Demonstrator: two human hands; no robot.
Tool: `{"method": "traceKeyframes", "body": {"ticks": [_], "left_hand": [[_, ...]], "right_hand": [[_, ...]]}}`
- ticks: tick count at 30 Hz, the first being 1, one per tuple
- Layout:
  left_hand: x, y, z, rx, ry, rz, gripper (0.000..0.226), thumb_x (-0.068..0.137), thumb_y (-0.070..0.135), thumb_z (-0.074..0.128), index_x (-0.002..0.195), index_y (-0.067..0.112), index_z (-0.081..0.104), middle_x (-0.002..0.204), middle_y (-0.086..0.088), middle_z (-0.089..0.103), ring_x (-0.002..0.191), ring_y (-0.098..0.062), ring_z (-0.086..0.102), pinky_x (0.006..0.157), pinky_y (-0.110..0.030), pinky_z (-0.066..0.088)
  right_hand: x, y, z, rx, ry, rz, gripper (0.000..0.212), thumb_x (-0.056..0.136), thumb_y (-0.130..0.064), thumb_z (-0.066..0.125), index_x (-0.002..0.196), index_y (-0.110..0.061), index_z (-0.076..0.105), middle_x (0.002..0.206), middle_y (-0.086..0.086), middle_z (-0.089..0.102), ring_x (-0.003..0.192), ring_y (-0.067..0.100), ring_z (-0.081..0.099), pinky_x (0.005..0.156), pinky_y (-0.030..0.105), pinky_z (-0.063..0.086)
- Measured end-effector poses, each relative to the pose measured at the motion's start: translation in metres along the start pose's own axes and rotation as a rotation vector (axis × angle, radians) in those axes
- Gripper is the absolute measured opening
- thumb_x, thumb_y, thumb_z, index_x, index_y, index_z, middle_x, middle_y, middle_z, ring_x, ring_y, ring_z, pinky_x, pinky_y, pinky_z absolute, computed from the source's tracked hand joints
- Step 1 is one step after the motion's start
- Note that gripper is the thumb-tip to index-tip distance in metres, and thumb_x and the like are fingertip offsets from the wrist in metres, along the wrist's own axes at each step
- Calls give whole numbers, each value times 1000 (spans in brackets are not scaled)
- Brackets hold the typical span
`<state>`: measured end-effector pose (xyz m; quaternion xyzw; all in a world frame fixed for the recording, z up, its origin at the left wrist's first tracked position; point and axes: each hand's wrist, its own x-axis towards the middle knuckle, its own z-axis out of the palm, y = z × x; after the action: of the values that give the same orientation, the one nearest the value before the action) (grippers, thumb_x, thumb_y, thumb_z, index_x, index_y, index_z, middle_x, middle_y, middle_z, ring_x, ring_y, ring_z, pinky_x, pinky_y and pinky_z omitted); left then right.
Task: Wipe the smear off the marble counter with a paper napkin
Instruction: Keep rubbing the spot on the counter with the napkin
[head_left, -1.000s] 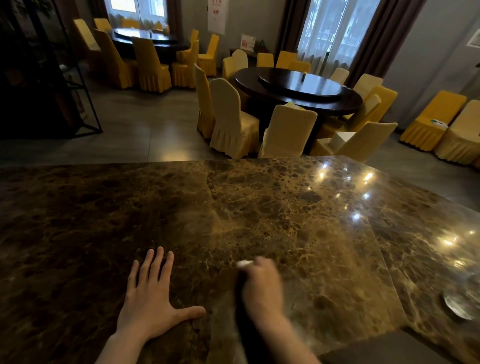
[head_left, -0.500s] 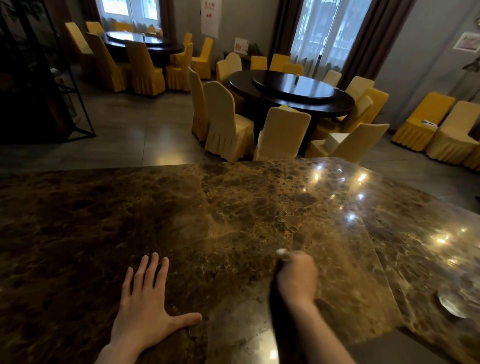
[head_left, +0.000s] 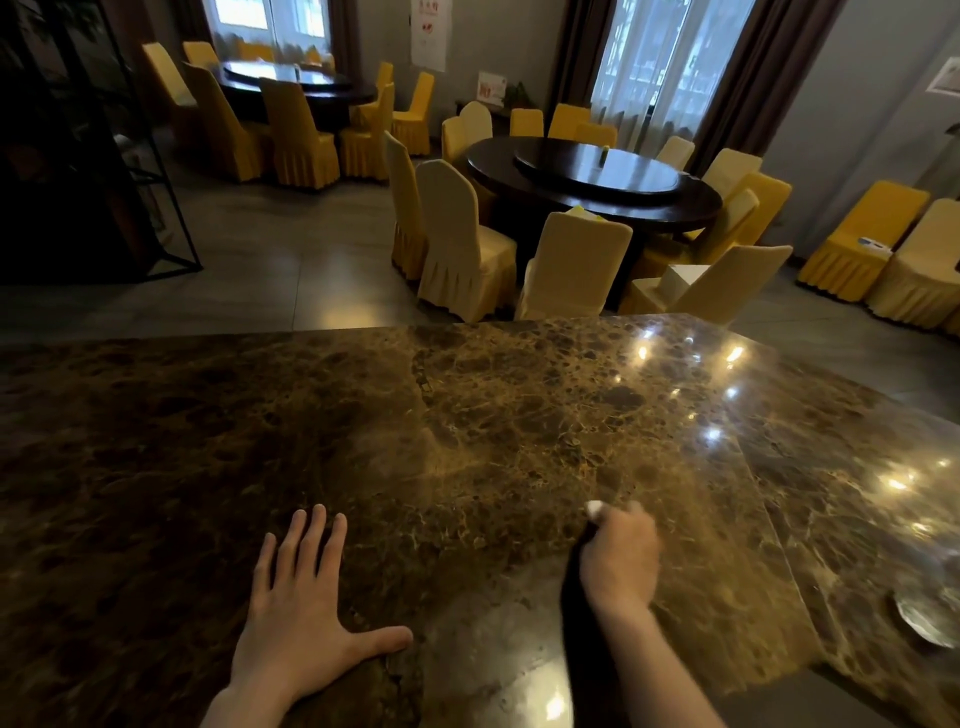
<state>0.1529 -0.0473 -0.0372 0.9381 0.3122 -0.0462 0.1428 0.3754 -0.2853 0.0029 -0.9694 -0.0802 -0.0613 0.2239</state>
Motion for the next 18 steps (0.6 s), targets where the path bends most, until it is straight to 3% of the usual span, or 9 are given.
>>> {"method": "traceKeyframes", "body": {"ticks": [2,4,6,8,10,12,15,18], "left_hand": [[-1,-1,0,7,-2,1,156,39,119,21,155,27,-28,165,4,-35,149,-17,-40,129,-51,-16],[0,-1,-1,24,-25,-5,156,38,119,19,154,27,-30,165,3,-37,149,-18,-41,129,-52,-16],[0,0,-2,36,-34,-8,156,37,119,16,152,27,-33,164,2,-37,149,-18,-40,129,-51,-16],[0,0,-2,27,-25,-7,156,37,119,17,152,27,-32,165,2,-36,149,-18,-39,129,-51,-16],[0,0,-2,14,-22,-4,157,38,119,20,154,27,-29,165,3,-36,149,-18,-40,129,-51,-16],[-2,1,-3,6,-16,0,157,38,119,21,155,27,-29,166,4,-35,149,-17,-40,129,-50,-17],[-2,1,-4,8,-22,-6,157,38,119,21,155,27,-29,165,4,-36,149,-17,-40,128,-50,-18],[-2,1,-4,2,-19,-5,156,39,119,22,154,28,-29,166,4,-35,149,-17,-40,128,-51,-18]], "right_hand": [[-36,-40,18,56,-51,-210,12,95,-15,61,95,-18,72,94,-2,53,92,19,53,73,27,41],[-77,-76,33,98,-174,-455,17,93,-13,59,103,-23,69,103,-4,53,99,15,49,75,24,43],[-103,-88,37,114,-301,-663,20,87,-13,61,103,-21,68,103,-2,56,98,17,50,73,26,48],[-100,-75,27,83,-355,-782,14,87,-21,62,99,-21,69,99,-3,56,94,17,50,68,24,43],[-75,-46,16,55,-290,-706,9,88,-29,63,87,-22,69,95,-7,57,91,12,47,69,21,38],[-37,-8,4,7,-144,-519,11,87,-24,66,77,-21,68,87,-7,59,86,14,50,69,26,44],[6,27,-10,-41,-62,-238,11,84,-8,69,78,-13,76,81,3,67,84,24,57,68,36,48],[3,12,-3,11,-12,-165,16,87,-9,66,77,-14,78,79,3,70,80,20,55,70,34,47]]}}
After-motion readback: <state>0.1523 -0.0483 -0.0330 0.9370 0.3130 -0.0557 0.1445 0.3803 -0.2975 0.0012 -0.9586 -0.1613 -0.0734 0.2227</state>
